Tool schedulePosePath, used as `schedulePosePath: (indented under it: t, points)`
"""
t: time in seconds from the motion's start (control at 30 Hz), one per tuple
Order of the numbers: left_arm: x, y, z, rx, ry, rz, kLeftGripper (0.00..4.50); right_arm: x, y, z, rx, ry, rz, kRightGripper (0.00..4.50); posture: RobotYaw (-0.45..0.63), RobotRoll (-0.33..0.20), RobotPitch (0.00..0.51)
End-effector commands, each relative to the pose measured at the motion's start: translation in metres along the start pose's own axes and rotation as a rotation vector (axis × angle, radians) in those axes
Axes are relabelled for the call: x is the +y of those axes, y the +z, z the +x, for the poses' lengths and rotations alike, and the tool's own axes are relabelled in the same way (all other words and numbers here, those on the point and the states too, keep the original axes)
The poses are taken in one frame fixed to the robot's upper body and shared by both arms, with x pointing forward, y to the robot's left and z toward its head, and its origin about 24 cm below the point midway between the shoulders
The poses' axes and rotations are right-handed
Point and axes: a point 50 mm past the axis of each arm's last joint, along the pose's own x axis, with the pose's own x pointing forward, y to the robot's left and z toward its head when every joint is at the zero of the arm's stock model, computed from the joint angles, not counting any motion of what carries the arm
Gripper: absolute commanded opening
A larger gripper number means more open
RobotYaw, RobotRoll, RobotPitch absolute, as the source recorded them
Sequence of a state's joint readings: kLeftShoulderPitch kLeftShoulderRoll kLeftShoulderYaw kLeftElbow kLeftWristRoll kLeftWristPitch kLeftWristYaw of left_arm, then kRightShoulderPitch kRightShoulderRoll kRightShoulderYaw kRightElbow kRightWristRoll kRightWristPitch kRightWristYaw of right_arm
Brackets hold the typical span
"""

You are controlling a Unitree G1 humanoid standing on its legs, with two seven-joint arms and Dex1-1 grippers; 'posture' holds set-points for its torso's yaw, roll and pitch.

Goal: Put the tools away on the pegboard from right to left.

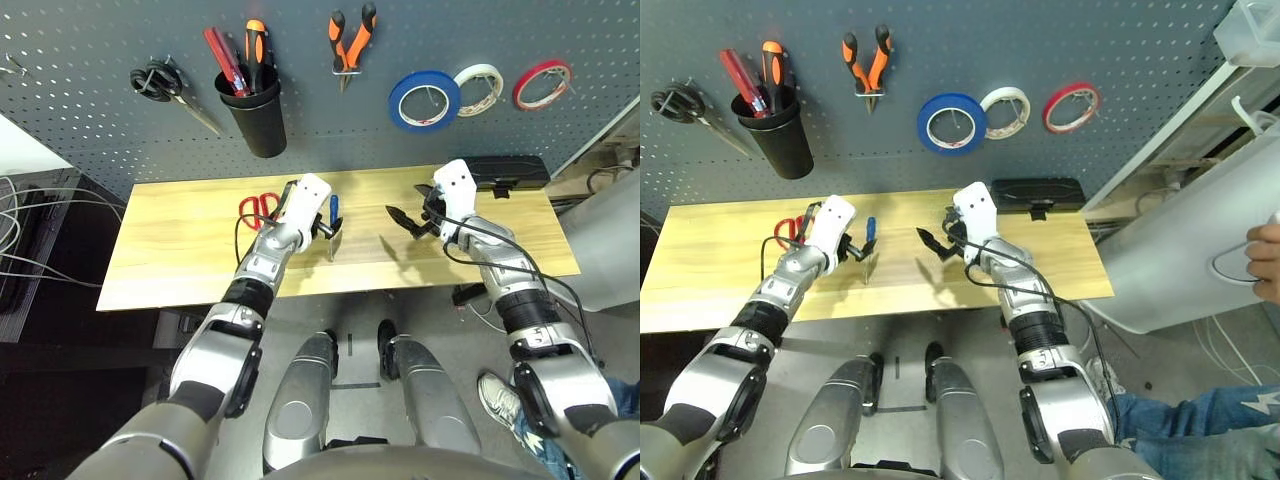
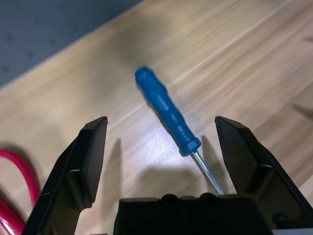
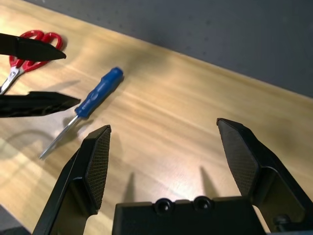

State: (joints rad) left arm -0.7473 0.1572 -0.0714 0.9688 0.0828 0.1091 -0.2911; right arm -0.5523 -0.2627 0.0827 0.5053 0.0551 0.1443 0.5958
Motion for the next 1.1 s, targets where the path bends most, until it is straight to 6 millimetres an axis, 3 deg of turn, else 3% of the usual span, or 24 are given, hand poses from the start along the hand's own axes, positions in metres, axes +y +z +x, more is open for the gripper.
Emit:
schedulePosePath:
  t: [0.03, 0.5, 0.6, 0.93, 1.1]
  points:
    - [-0.008, -0.016, 0.003, 0.098, -0.001, -0.047, 4.5, 0.006, -0.006, -0.002, 0.038, 0.025, -0.016, 4.47, 0.1, 0.0, 0.294]
    - [-0.037, -0.025, 0.012, 0.224, -0.014, -0.099, 4.5, 0.016, -0.01, -0.003, 0.065, 0.045, -0.029, 4.47, 0.05, 0.0, 0.302]
    - [-0.042, -0.032, 0.011, 0.272, -0.01, -0.115, 3.93, 0.015, -0.008, -0.002, 0.059, 0.041, -0.029, 4.5, 0.05, 0.0, 0.3]
    - [-0.041, -0.037, 0.011, 0.273, 0.042, -0.146, 0.6, 0.013, -0.002, 0.003, 0.038, 0.031, -0.037, 4.5, 0.06, 0.0, 0.283]
    - [-0.033, -0.028, 0.011, 0.173, 0.056, -0.133, 0.5, 0.007, 0.004, 0.006, 0.015, 0.032, -0.048, 4.5, 0.08, 0.0, 0.252]
